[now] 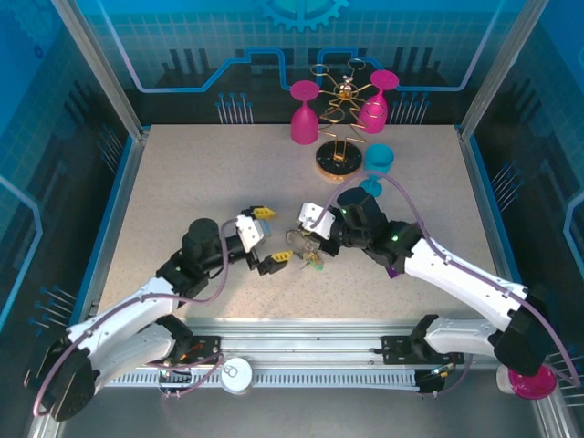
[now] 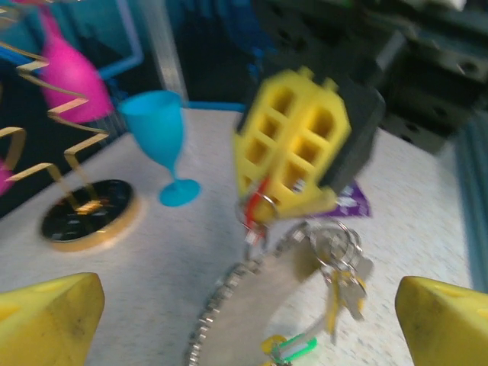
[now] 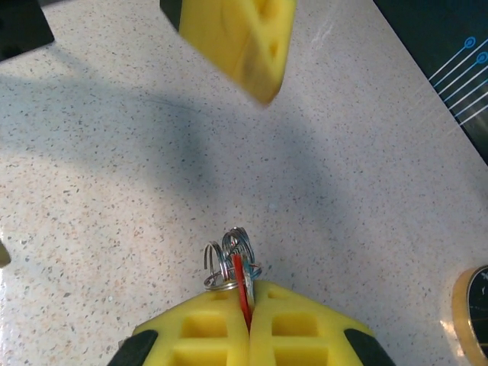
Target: Put the keys on the keyring
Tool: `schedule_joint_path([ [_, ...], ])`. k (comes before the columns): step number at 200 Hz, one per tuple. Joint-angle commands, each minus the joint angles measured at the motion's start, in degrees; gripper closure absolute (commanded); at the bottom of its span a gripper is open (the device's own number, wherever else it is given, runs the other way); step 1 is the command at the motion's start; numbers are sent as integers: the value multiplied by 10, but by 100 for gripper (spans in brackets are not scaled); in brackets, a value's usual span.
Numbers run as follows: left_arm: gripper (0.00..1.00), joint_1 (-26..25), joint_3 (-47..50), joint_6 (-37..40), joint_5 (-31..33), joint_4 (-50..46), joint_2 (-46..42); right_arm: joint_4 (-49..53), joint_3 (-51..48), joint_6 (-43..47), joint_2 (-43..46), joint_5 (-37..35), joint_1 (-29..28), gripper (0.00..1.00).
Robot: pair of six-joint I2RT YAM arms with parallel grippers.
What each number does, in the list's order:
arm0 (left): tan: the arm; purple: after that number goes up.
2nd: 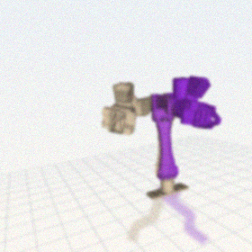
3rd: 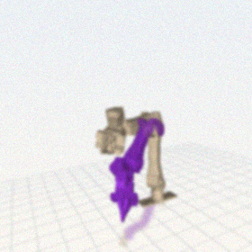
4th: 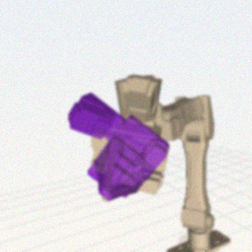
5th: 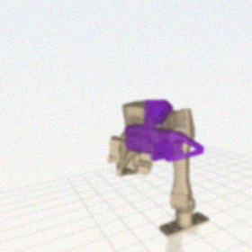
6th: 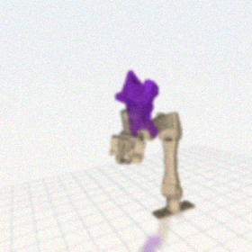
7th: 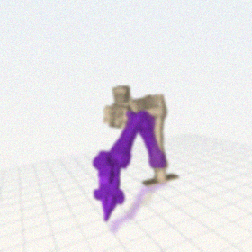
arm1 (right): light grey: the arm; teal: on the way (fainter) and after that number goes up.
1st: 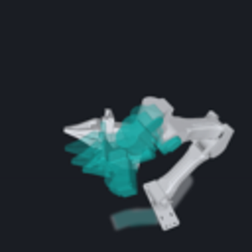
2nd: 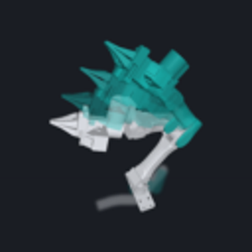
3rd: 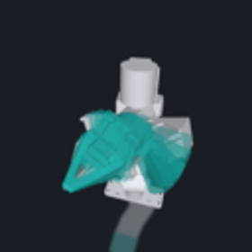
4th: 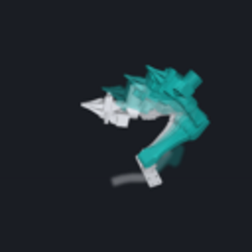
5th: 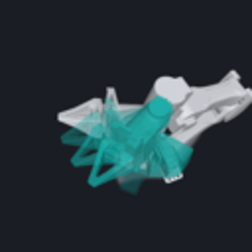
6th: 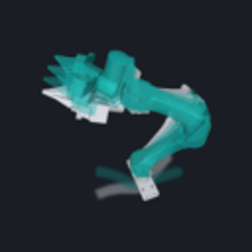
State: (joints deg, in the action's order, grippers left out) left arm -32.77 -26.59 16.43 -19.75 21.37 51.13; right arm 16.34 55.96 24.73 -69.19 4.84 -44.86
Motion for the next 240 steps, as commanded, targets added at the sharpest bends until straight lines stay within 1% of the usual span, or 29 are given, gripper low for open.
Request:
schedule_joint_path([
  [1,1,9,11,-79,173,24,-51,-15,53,28,-35,4,-22,100],
  [17,1,15,2,-114,291,-7,-89,-41,87,29,-72,24,-33,100],
  [34,1,23,-4,-145,392,-29,-127,-83,123,12,-117,56,-40,100],
  [45,1,29,-11,-166,459,-45,-145,-128,141,-19,-149,80,-40,100],
  [61,1,36,-31,-223,583,-93,-154,-182,165,-76,-202,112,-38,100],
  [68,1,43,-41,-242,608,-119,-153,-203,171,-102,-223,114,-38,100],
  [81,1,60,-53,-266,609,-151,-148,-232,170,-134,-256,116,-36,100],
  [94,1,71,-58,-288,599,-162,-140,-238,155,-136,-275,97,-33,100],
  [110,1,77,-58,-295,588,-157,-126,-232,117,-113,-278,70,-26,100],
  [128,1,80,-58,-293,585,-149,-106,-197,72,-63,-266,26,-16,100],
  [144,1,84,-56,-293,579,-139,-87,-179,29,-46,-252,19,4,100],
  [159,1,86,-51,-292,571,-128,-68,-142,8,-15,-245,-10,13,100],
  [176,1,86,-52,-280,556,-123,-43,-84,-2,36,-246,-68,13,100],
  [189,1,87,-53,-262,553,-125,-26,-52,-9,59,-246,-119,13,100],
  [204,1,87,-47,-238,567,-120,-14,-22,-19,78,-246,-175,12,100],
  [222,1,87,-30,-224,604,-100,-6,20,-22,103,-256,-246,6,100],
  [240,1,88,-21,-199,612,-85,4,58,-20,126,-274,-317,-1,100],
])
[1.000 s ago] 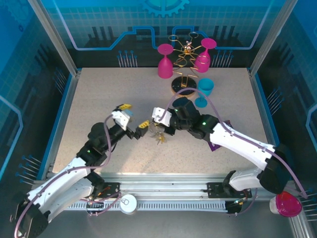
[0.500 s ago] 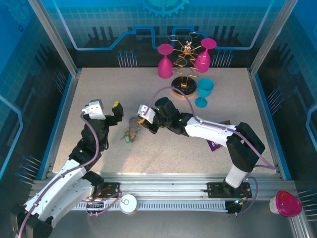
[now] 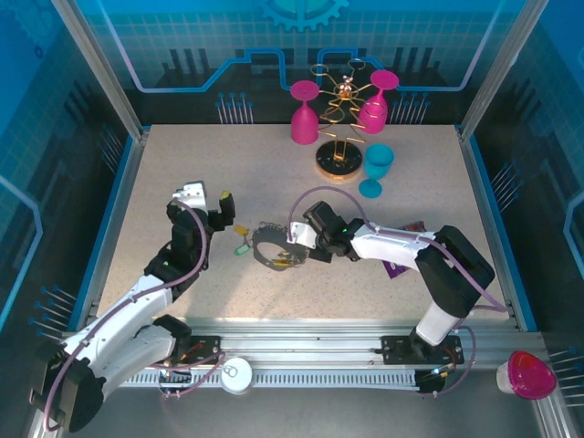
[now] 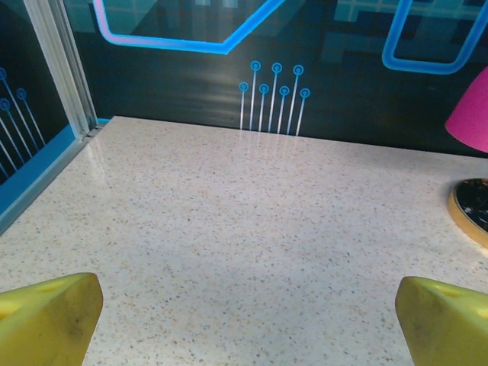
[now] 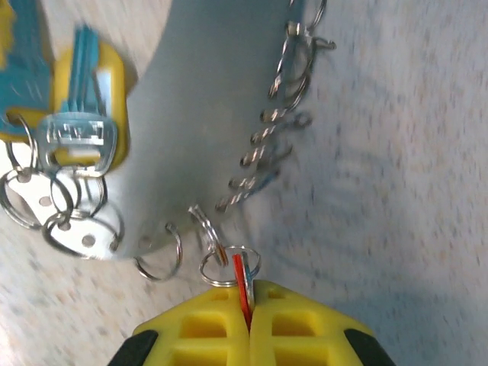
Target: Put the keys on the keyring
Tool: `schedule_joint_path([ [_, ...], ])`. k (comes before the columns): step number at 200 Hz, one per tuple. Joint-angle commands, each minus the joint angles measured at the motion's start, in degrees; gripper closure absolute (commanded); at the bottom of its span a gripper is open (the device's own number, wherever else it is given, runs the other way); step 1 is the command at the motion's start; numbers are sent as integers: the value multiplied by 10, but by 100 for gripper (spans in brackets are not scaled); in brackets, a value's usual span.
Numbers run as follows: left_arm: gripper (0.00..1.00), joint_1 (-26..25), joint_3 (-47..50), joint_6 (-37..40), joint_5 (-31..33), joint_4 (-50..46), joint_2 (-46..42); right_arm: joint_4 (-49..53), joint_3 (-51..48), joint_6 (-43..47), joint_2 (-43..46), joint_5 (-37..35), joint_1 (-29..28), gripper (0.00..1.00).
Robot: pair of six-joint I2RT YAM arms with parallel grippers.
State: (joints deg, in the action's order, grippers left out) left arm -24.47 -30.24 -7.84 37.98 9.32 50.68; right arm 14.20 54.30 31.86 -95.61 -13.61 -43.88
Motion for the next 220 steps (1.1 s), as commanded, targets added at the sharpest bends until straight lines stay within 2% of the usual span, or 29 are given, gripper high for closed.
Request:
schedule_joint_path([
  [1,1,4,16,46,35,36,9,81,-3,56,-11,-136,-12,100],
  [25,1,6,18,74,64,41,32,107,-5,66,-15,-191,-14,97],
  [41,1,10,19,93,65,42,45,120,-8,62,-7,-211,-12,90],
  [60,1,24,18,97,68,37,59,141,-9,45,5,-217,-1,71],
  [81,1,46,21,90,53,37,63,141,-15,14,46,-195,20,44],
  [90,1,57,23,88,41,38,64,138,-19,-1,67,-175,34,39],
  [106,1,78,28,77,26,38,66,119,-31,-34,118,-132,64,36],
  [121,1,102,37,67,0,50,71,74,-57,-87,175,-57,111,36],
  [145,1,136,65,61,-38,116,94,-89,-143,-210,282,86,224,37],
  [162,1,147,95,84,-58,205,119,-222,-218,-275,324,111,302,34],
  [182,1,164,113,89,-92,284,165,-338,-276,-294,319,99,367,33],
  [203,1,170,125,97,-134,375,234,-460,-317,-288,273,99,405,33],
  [211,1,170,131,99,-147,425,266,-521,-332,-297,249,105,417,32],
  [220,1,171,139,109,-169,484,307,-537,-333,-325,225,137,439,34],
])
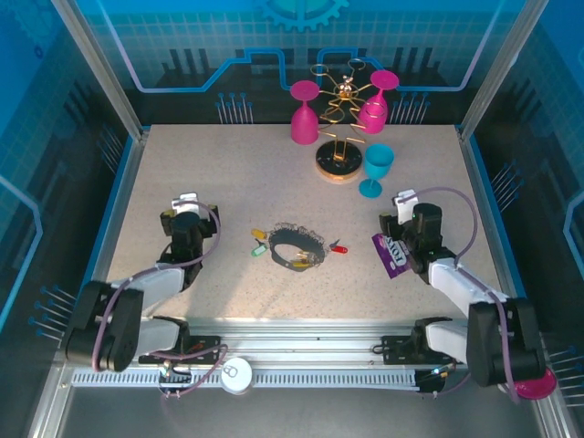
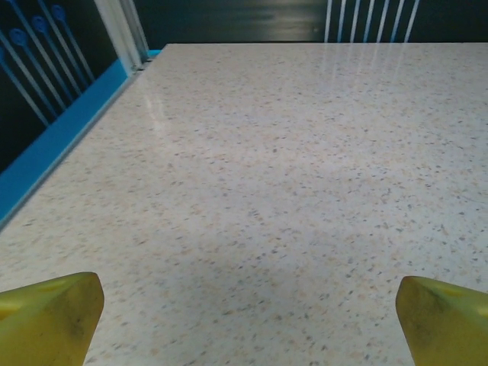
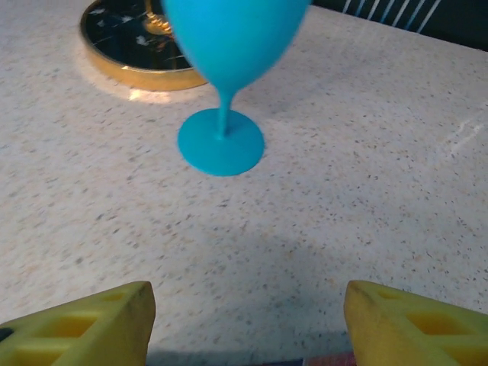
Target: Put the keys on the keyring
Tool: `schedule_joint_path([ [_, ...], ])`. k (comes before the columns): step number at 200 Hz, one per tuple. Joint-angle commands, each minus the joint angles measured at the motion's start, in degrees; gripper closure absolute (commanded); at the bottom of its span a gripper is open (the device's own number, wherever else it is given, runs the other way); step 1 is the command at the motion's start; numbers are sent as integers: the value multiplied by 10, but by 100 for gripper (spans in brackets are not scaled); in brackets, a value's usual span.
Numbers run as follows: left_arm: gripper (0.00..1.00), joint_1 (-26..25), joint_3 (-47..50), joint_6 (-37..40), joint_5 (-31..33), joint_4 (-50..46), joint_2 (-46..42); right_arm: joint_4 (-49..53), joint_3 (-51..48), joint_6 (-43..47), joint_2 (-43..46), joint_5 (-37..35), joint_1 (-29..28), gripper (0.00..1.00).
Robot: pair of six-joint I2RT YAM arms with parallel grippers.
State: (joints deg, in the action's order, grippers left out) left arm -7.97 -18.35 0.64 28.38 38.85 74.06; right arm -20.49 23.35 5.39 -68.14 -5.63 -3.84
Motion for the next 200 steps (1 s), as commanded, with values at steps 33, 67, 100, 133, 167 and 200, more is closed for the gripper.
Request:
schedule_joint_path([
  [33,1,14,42,34,-95,337,176,-391,-70,-66,-158,125,47,35],
  [67,1,19,0,18,-102,225,157,-434,-77,-53,-195,135,39,29],
  [100,1,42,-22,-10,-102,176,154,-366,-37,-68,-201,98,38,24],
  [133,1,42,-22,-8,-103,178,154,-347,-29,-78,-199,78,40,21],
  [167,1,41,-22,-7,-103,180,154,-347,-28,-78,-199,78,39,19],
  [200,1,53,-30,-16,-130,159,153,-345,-28,-78,-199,78,39,16],
])
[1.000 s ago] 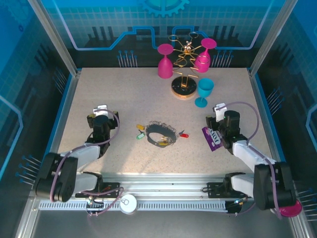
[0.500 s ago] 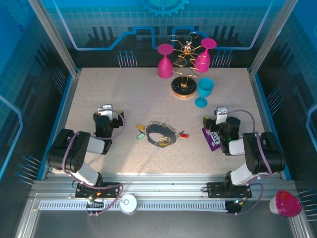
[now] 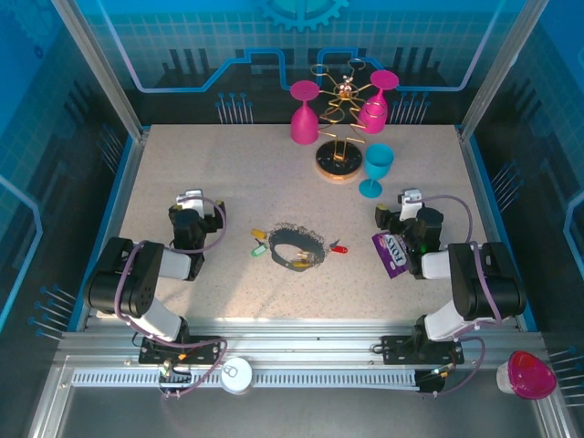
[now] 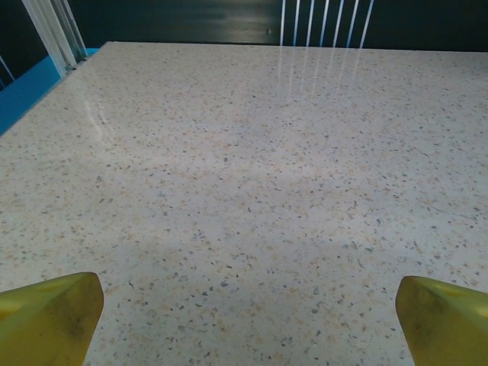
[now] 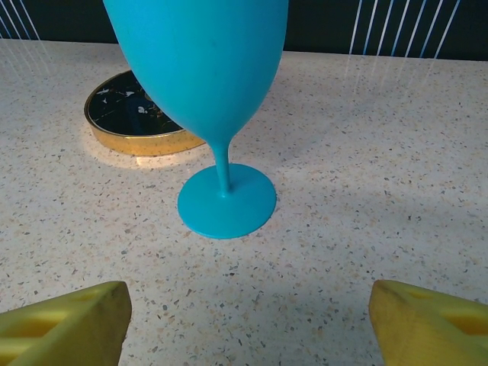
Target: Put the keys on the keyring
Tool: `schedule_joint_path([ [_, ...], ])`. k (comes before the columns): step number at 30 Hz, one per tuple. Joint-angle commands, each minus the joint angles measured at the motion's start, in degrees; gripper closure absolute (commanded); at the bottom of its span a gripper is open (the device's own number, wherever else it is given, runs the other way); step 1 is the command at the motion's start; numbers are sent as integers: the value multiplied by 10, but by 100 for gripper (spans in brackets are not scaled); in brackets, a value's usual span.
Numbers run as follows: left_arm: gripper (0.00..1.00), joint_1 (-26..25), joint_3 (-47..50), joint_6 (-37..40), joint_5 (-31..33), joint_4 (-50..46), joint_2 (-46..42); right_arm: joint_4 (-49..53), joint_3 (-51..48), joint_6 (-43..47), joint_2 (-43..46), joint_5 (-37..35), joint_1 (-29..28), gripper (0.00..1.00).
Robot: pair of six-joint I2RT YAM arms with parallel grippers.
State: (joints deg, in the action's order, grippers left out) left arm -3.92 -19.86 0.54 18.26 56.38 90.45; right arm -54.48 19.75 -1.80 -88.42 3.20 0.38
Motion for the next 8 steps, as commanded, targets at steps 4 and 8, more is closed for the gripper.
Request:
schedule_joint_path([
  [4,1,15,-16,-16,-32,-20,-12,-2,10,-7,4,-13,-3,11],
  [8,1,15,-12,-15,-32,-14,-11,-2,10,-7,4,-12,-3,0],
])
